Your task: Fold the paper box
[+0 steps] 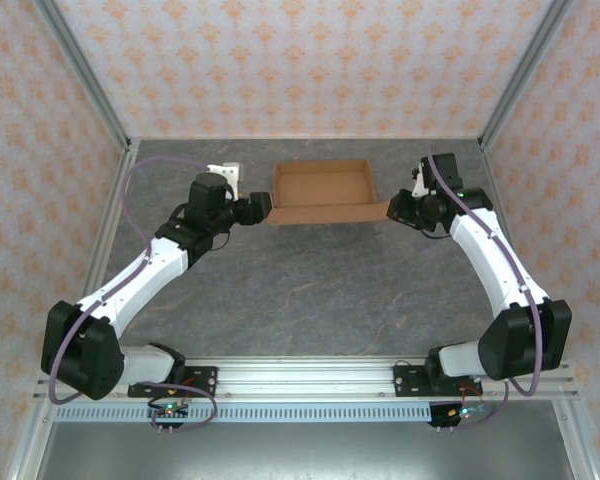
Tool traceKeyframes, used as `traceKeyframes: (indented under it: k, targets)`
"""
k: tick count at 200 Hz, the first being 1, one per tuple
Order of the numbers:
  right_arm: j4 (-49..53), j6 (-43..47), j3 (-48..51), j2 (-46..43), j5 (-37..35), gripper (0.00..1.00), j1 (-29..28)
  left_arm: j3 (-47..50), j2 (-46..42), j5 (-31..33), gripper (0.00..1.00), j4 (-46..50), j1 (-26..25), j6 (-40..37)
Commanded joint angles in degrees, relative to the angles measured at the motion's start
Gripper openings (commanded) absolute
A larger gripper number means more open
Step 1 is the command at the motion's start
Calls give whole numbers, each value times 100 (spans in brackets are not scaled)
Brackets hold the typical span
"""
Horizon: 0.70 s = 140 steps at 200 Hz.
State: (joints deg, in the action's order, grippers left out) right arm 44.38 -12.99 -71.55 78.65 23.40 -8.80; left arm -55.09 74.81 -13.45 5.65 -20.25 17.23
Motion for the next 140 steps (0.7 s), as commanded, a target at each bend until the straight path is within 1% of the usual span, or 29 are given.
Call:
traceKeyframes:
  k: [1, 12, 33, 43, 57, 85, 98, 110, 126, 140]
  targets:
    - [-185, -131, -274, 97, -32, 31, 37, -240, -103, -227, 77, 90, -3, -503]
    - [-287, -183, -290, 120, 8, 32, 36, -263, -263, -383, 77, 89, -4, -804]
    - [-481, -276, -298, 157, 19, 34, 40, -478, -457, -1209, 80, 161, -33, -1532]
    - [-564, -309, -305, 184, 50, 35, 45, -713, -377, -1447, 80, 383, -115, -1957]
    - [-640, -352, -337, 246, 78, 35, 46, -1297, -41, -1623, 80, 1058, -305, -2658]
    - [-765, -384, -366, 328, 116, 35, 47, -2726, 958, -1914, 80, 2691, -702, -4031]
    - [-810, -393, -386, 361, 154, 35, 45, -3445, 1447, -1918, 80, 3474, -894, -4534]
    - [-817, -396, -435, 396, 165, 35, 49, -4014, 1866, -1679, 81, 4070, -1101, -4943]
    - [-841, -391, -449, 429, 196, 35, 45, -4621, 2372, -1276, 81, 4542, -1282, -5220]
    - [-837, -368, -474, 437, 167, 35, 45, -5062, 2721, -1364, 82, 4905, -1328, -5341]
